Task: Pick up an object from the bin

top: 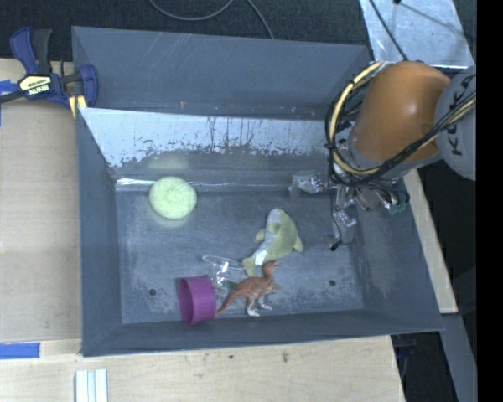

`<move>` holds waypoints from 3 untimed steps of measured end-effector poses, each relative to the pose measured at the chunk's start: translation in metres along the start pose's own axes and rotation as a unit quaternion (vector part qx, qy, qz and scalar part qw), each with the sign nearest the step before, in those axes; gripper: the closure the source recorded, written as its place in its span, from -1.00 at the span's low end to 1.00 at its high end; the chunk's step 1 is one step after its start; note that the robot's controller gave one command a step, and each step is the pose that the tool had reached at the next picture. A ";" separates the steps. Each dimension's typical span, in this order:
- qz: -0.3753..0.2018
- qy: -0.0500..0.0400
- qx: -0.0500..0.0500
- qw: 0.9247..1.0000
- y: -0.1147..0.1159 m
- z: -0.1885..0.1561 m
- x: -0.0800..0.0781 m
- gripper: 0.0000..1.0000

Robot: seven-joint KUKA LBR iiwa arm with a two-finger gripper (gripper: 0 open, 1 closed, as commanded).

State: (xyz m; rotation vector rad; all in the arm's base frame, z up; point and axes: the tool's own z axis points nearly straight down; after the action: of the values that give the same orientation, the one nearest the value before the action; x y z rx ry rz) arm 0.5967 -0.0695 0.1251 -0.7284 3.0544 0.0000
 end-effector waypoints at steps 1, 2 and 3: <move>0.027 -0.002 0.001 1.000 0.022 -0.007 -0.028 -1.00; -0.118 -0.001 0.001 0.993 0.045 0.030 -0.039 -1.00; -0.057 -0.001 0.002 0.998 0.062 0.050 -0.057 1.00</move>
Offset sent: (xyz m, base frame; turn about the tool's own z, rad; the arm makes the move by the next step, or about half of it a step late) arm 0.0117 0.0737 -0.0551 -0.3468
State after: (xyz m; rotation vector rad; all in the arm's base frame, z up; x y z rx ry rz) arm 0.6193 0.0119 0.0752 -0.8989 3.0047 -0.0060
